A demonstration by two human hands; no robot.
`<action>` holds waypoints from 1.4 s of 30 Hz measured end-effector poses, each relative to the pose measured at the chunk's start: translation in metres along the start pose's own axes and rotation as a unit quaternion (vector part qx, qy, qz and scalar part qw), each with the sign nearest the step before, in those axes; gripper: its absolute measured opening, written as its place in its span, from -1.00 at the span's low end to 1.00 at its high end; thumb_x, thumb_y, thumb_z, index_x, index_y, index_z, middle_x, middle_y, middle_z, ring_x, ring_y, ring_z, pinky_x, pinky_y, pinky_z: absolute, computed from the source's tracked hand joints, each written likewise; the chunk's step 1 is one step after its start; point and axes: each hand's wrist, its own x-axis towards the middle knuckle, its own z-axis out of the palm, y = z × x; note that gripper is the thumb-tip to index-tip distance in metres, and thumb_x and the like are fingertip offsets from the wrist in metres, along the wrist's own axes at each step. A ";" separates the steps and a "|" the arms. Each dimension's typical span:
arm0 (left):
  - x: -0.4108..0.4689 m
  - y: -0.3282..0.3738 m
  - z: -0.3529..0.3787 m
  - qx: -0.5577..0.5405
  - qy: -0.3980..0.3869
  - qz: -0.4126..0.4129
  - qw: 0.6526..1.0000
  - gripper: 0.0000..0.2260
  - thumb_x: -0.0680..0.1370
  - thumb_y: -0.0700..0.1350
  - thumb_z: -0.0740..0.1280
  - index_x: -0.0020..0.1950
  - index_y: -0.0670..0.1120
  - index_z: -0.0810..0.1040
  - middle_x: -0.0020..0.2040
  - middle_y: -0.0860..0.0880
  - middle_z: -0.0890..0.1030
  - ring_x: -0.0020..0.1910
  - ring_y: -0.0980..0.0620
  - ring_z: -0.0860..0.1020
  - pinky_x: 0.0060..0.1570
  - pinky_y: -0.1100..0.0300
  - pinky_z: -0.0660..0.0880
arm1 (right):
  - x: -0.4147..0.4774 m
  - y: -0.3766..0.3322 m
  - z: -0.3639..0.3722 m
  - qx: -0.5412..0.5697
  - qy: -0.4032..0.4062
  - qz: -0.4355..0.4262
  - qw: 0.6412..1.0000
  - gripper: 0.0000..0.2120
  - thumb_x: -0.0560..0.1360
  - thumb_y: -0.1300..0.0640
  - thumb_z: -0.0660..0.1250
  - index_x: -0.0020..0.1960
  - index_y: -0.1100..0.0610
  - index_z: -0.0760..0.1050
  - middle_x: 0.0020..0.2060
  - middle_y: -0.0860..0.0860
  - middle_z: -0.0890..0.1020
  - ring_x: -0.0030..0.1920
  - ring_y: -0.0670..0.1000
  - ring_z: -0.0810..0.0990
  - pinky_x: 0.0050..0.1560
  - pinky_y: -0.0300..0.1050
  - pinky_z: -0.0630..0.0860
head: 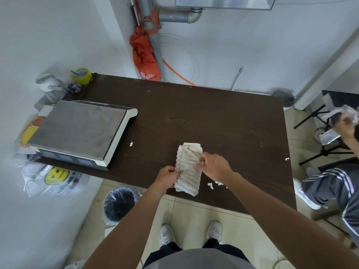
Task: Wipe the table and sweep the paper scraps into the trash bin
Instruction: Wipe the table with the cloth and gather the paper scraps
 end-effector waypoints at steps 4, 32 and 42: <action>-0.004 0.002 0.001 0.009 0.006 0.008 1.000 -0.66 0.57 0.10 0.29 0.23 -0.07 0.58 0.09 -0.06 0.66 0.08 -0.05 0.64 0.20 -0.08 0.58 | 0.002 -0.010 0.011 -0.006 0.016 0.013 1.000 -0.73 0.58 -0.07 0.21 0.08 0.13 0.43 -0.14 0.03 0.66 -0.14 0.13 0.64 -0.14 -0.02 0.50; -0.007 -0.001 0.013 0.142 0.046 0.050 0.988 -0.35 0.49 0.20 0.45 0.46 -0.11 0.41 0.34 -0.07 0.54 0.28 -0.11 0.54 0.23 0.00 0.52 | -0.007 0.007 0.014 0.010 -0.037 0.057 0.998 -0.70 0.53 -0.10 0.22 -0.07 0.10 0.58 -0.22 0.01 0.67 -0.17 0.09 0.63 -0.15 -0.06 0.52; -0.010 -0.001 0.012 0.154 0.045 0.046 0.986 -0.35 0.51 0.19 0.44 0.48 -0.10 0.38 0.39 -0.07 0.50 0.33 -0.12 0.52 0.28 -0.03 0.50 | -0.007 0.015 0.012 0.002 -0.026 0.082 0.996 -0.80 0.54 -0.05 0.25 -0.04 0.04 0.56 -0.20 -0.01 0.65 -0.16 0.06 0.63 -0.13 -0.06 0.55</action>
